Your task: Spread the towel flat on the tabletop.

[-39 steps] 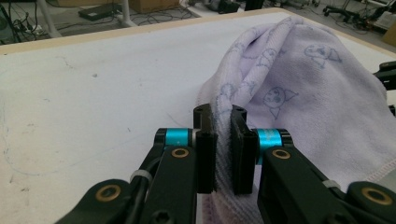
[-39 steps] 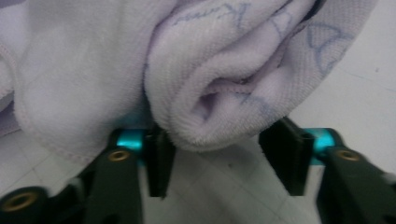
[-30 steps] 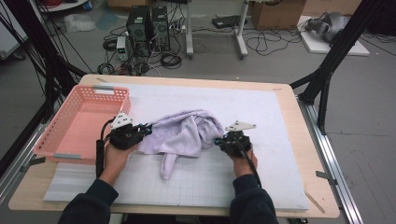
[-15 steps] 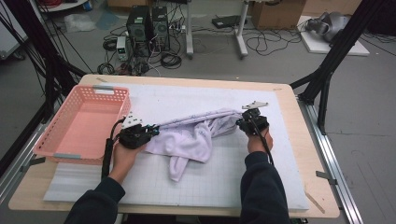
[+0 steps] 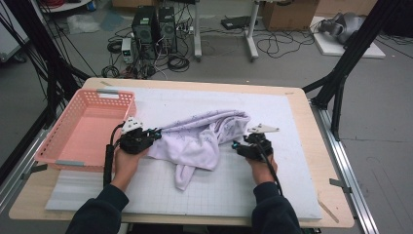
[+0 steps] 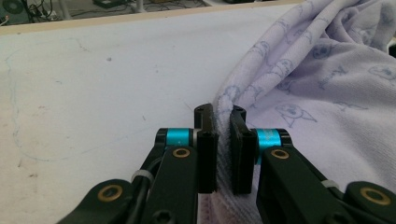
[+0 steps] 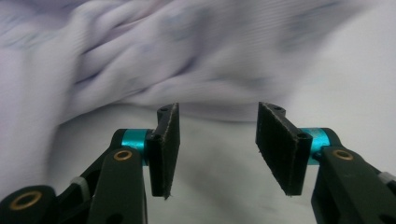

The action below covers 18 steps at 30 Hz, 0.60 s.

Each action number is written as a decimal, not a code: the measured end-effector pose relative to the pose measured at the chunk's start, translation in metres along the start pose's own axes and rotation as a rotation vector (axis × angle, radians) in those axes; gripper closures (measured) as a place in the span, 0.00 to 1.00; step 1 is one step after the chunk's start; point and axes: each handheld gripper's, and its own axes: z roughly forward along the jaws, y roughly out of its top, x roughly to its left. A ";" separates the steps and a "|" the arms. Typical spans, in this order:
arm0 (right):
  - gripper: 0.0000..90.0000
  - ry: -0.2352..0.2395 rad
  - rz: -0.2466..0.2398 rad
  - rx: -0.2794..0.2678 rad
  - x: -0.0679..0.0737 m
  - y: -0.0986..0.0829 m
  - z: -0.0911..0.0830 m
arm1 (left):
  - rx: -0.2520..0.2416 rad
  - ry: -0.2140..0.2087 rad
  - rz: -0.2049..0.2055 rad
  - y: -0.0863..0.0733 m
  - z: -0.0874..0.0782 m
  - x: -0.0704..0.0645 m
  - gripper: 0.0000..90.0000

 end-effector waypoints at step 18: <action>0.96 0.057 -0.137 0.042 0.017 0.016 0.036 | 0.013 0.004 0.003 -0.001 -0.004 0.006 0.92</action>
